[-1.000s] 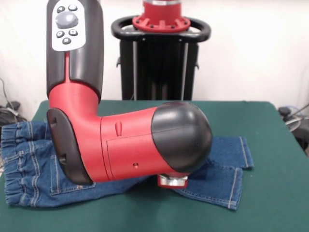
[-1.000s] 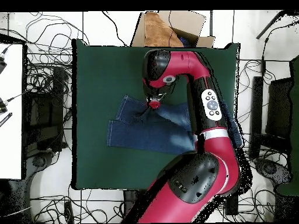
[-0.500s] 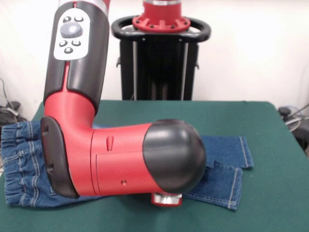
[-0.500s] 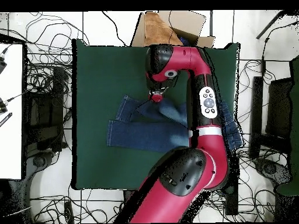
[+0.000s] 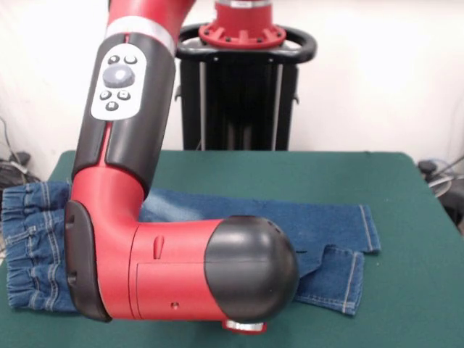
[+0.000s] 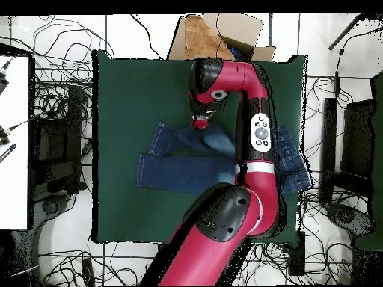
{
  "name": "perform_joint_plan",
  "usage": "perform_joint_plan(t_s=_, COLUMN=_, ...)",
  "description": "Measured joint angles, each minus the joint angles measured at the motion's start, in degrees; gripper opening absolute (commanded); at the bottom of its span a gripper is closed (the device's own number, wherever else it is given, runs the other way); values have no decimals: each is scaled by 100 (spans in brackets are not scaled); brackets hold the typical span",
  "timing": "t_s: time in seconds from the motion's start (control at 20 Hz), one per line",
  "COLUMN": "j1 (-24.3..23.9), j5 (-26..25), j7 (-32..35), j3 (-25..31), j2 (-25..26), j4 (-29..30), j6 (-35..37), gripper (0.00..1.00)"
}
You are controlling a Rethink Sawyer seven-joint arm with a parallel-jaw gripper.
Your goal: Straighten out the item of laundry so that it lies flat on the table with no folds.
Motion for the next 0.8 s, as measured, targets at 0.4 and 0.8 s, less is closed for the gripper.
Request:
perform_joint_plan(t_s=0.4, j1=170, j5=-125, j7=-44, j3=12, j2=131, j4=-512, j6=309, gripper=0)
perform_joint_plan(t_s=0.8, j1=313, j5=-370, j7=-44, j3=74, j2=210, j4=-895, j6=506, gripper=0)
